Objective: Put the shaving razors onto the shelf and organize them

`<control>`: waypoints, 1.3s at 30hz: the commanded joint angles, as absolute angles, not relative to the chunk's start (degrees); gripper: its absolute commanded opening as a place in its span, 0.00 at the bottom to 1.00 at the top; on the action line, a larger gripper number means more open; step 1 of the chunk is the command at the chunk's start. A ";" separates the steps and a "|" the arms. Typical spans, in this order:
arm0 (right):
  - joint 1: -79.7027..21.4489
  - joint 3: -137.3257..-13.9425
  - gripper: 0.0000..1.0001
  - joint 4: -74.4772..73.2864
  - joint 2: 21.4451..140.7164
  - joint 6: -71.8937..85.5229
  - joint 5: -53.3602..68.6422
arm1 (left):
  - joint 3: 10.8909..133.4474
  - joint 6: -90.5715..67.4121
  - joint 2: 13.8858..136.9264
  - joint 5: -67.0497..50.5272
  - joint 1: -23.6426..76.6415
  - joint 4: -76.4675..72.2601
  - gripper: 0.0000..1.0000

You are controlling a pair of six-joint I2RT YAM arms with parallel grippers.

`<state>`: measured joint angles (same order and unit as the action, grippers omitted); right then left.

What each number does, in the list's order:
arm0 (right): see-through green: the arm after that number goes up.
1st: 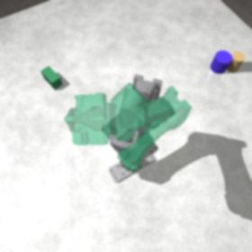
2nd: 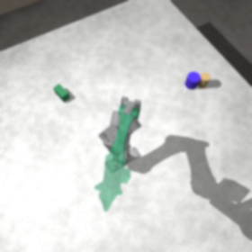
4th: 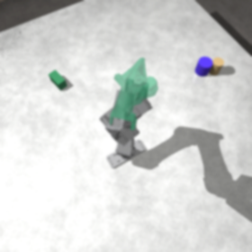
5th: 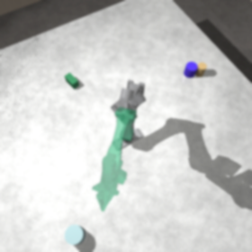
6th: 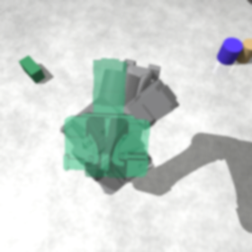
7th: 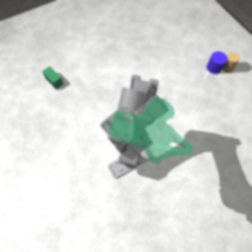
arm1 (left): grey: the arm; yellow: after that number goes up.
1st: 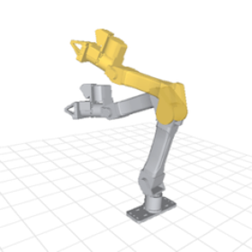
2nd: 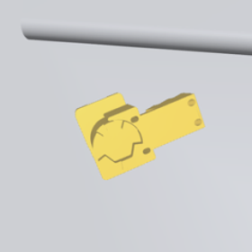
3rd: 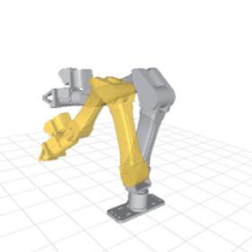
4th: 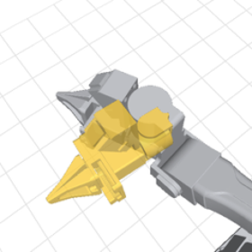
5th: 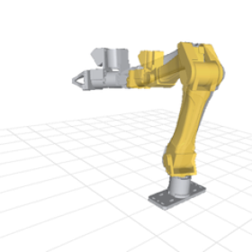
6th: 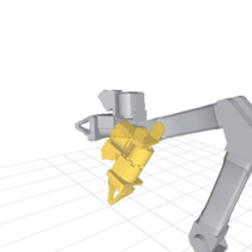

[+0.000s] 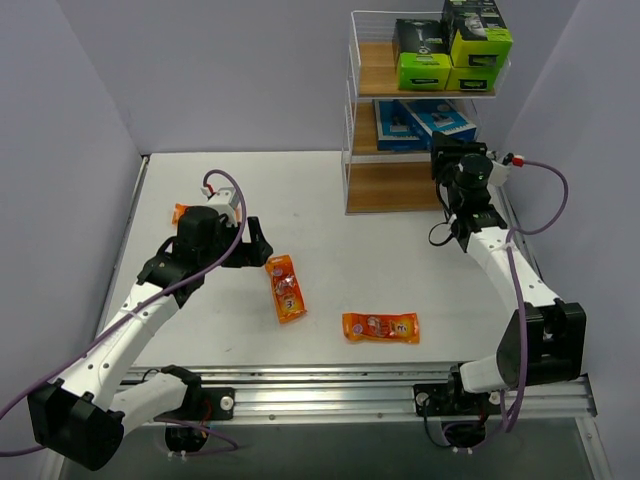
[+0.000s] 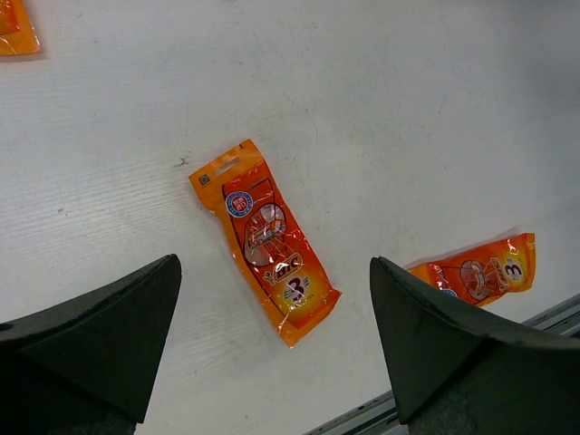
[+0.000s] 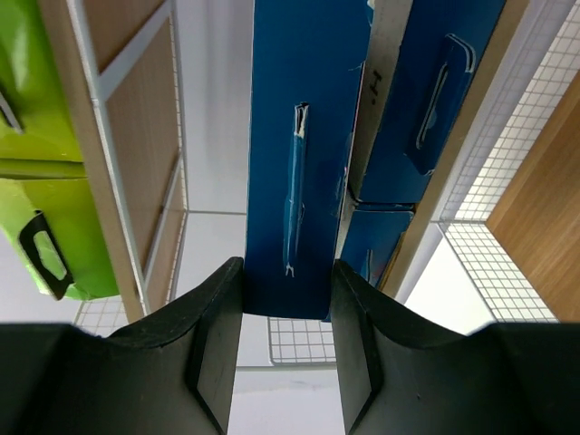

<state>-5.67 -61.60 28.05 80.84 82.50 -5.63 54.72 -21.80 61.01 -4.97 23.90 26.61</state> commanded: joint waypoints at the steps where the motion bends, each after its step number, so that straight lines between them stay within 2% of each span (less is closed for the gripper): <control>1: -7.73 -62.23 0.00 33.66 76.82 82.01 -15.45 | 57.22 -21.36 61.08 -5.98 23.73 26.37 0.94; 16: -12.92 -61.70 0.00 36.92 78.92 80.68 -29.88 | 57.22 -21.44 61.61 -6.68 23.73 26.28 0.94; 39: -13.62 -65.56 0.00 37.97 85.34 80.07 -39.02 | 57.13 -21.62 62.93 -7.82 23.91 26.10 0.94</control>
<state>-13.19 -62.37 34.30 85.03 80.97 -33.47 54.74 -21.82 62.72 -6.83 23.90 26.61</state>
